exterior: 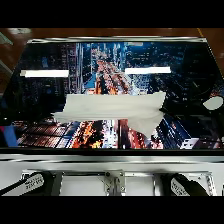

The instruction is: Fold the shirts.

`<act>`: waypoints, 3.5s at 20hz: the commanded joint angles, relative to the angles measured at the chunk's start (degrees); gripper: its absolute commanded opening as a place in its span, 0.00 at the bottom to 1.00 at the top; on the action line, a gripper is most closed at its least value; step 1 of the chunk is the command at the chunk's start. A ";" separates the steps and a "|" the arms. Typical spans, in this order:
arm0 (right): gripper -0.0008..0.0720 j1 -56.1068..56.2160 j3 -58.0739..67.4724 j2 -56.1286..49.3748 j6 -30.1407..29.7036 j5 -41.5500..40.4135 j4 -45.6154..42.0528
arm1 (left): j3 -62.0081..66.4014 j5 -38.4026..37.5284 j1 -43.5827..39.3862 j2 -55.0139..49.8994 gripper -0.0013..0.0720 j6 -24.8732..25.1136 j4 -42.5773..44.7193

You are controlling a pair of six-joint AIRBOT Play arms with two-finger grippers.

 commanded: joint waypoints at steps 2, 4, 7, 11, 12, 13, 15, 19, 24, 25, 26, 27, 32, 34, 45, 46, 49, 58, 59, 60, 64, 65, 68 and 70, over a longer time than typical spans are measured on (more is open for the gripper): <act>0.10 0.20 5.64 -5.53 -0.85 -3.67 5.05 | 4.15 8.79 -2.99 0.04 0.06 -0.28 -4.39; 0.10 1.27 8.81 -10.14 -0.85 -6.08 5.05 | 5.49 13.60 -5.64 -1.55 0.06 -0.28 -7.04; 0.10 2.49 14.47 -17.29 -0.74 -10.36 5.18 | 9.22 18.69 -9.66 -6.47 0.06 -0.24 -8.87; 0.10 2.10 19.34 -25.09 -0.07 -14.58 5.07 | 15.58 21.75 -12.83 -14.45 0.06 -0.24 -8.81; 0.10 2.05 19.34 -26.49 0.85 -16.37 4.94 | 16.55 21.77 -13.00 -16.33 0.06 -0.24 -8.81; 0.10 2.05 19.34 -27.71 1.29 -17.88 4.83 | 17.14 21.77 -13.00 -18.21 0.06 -0.28 -8.81; 0.10 2.08 19.34 -30.36 1.99 -19.58 4.85 | 17.40 21.84 -12.98 -21.07 0.06 -2.08 -8.81; 0.81 2.23 19.34 -33.64 1.51 -19.52 4.85 | 17.38 19.45 -12.98 -24.39 0.69 -4.61 -8.83; 0.94 -2.34 22.01 -30.36 -3.65 -10.97 -5.16 | 20.76 8.55 -10.19 -24.30 0.98 -4.59 -8.81; 0.94 -3.74 22.05 -29.46 -2.23 -8.96 -8.41 | 21.92 5.55 -9.38 -24.30 0.98 -4.79 -8.81; 0.95 -5.05 22.03 -29.18 -1.01 -6.58 -10.29 | 22.80 2.99 -8.90 -24.30 0.98 -4.81 -8.81; 0.95 -6.38 22.03 -29.49 -0.74 -3.65 -10.38 | 23.54 0.59 -8.66 -24.26 0.98 -5.07 -8.81; 0.95 -7.06 22.03 -34.05 -2.29 2.40 -3.74 | 23.89 -3.50 -10.03 -23.15 0.98 -5.20 -9.07; 0.95 -5.73 22.03 -36.20 -2.32 1.66 -1.07 | 23.89 -3.63 -11.13 -22.62 0.98 -5.18 -9.16; 0.10 -2.19 22.10 -40.00 -5.18 -2.56 11.82 | 23.89 -2.29 -19.06 -21.42 0.97 -3.89 -18.73; 0.10 -2.29 22.21 -39.21 -7.28 -0.85 12.70 | 23.89 -1.03 -20.20 -21.42 0.95 -3.93 -18.75; 0.10 -2.40 22.21 -34.10 -9.09 3.04 12.28 | 23.87 4.63 -25.62 -21.51 0.26 -3.91 -18.88; 0.10 -2.40 22.21 -11.34 -5.66 20.24 12.28 | 23.89 23.61 -50.56 -28.76 0.14 -4.13 -24.02; 0.10 -2.40 22.21 -9.16 -4.68 21.81 12.22 | 23.89 24.83 -52.76 -29.90 0.14 -4.11 -26.58; 0.10 -2.40 22.21 -6.88 -3.45 23.15 12.02 | 23.89 26.21 -54.75 -30.99 0.14 -4.11 -29.00; 0.10 -2.40 22.21 0.66 1.01 27.82 10.62 | 24.02 30.86 -62.97 -35.60 0.10 -4.11 -40.15; 0.10 -2.40 22.21 2.08 1.70 28.48 10.45 | 24.35 31.19 -65.07 -37.07 0.09 -4.11 -44.11; 0.10 -2.40 22.21 4.85 3.85 28.72 9.73 | 25.81 30.49 -69.22 -40.61 0.07 -3.87 -53.92; 0.10 -2.12 22.21 5.09 4.72 28.72 9.84 | 25.83 30.49 -68.65 -39.91 0.06 1.77 -57.99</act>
